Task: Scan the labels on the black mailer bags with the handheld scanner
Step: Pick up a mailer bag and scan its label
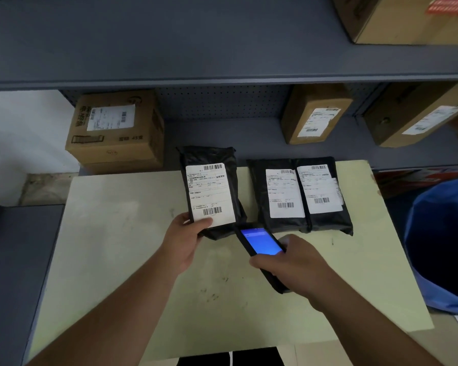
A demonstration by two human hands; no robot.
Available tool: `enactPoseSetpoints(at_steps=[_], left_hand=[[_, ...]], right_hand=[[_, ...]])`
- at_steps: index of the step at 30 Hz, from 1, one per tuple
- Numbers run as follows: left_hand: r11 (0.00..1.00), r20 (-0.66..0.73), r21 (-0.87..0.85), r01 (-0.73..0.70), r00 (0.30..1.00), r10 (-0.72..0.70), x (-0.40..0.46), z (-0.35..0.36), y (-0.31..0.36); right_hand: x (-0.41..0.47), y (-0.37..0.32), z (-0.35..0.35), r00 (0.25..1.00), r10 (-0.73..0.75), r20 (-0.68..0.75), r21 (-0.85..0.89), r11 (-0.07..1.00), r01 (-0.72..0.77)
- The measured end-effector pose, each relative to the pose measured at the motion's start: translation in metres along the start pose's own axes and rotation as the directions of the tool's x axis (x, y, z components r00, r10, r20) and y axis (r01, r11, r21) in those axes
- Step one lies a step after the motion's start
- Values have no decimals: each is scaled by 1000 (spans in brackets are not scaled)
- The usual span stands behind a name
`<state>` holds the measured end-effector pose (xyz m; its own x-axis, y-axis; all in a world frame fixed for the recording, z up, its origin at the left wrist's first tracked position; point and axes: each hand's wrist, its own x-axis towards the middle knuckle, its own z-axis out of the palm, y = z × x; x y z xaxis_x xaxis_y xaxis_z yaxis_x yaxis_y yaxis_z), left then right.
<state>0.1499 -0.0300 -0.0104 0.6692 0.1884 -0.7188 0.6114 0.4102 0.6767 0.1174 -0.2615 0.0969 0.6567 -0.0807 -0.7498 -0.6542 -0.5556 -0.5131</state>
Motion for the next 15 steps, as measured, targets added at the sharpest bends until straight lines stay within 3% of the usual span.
enactPoseSetpoints(at_steps=[15], left_hand=[[993,170,111,48,983,-67,-6,125,-18]], right_hand=[[-8,57,-82,988,82,-128,143,988,-63]])
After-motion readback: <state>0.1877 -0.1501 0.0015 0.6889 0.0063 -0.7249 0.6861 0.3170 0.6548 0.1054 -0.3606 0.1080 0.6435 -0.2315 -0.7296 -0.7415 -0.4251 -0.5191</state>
